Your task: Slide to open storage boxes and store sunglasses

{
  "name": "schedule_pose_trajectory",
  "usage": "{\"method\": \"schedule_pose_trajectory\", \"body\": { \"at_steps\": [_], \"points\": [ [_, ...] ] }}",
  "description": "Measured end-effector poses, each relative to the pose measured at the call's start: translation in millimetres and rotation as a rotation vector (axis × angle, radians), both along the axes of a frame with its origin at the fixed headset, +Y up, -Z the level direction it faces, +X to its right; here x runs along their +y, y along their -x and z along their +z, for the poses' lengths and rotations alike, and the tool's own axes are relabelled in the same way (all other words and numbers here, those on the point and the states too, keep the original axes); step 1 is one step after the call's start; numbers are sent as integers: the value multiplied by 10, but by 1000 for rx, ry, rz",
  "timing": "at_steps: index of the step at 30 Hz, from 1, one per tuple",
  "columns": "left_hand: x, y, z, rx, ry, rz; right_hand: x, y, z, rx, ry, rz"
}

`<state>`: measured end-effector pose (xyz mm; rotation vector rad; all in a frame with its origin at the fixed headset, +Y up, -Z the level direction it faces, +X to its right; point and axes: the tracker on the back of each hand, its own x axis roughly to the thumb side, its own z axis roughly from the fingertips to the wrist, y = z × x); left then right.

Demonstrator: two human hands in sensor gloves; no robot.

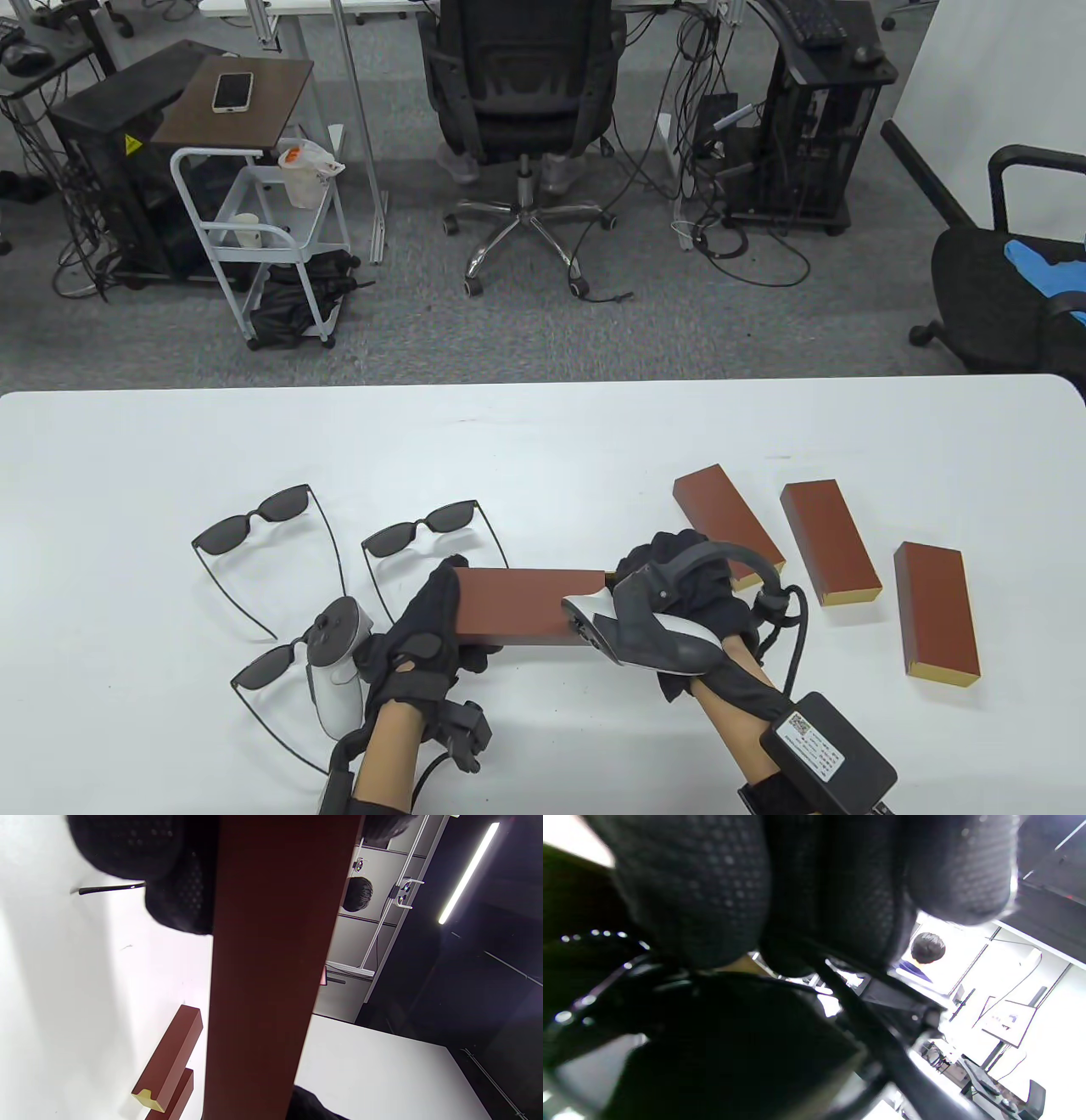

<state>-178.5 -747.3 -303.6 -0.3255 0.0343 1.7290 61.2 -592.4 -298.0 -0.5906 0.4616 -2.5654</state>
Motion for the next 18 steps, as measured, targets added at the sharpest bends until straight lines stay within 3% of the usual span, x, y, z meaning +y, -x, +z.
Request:
{"method": "schedule_pose_trajectory", "body": {
  "at_steps": [11,14,18],
  "points": [
    [-52,-44,15,17,7,32,1,-35,9,-14,17,-145],
    [-47,-40,15,17,7,28,34,-106,14,-33,88,-251],
    [-38,-41,21,8,15,35,99,-317,-6,-70,76,-418]
  ]
}}
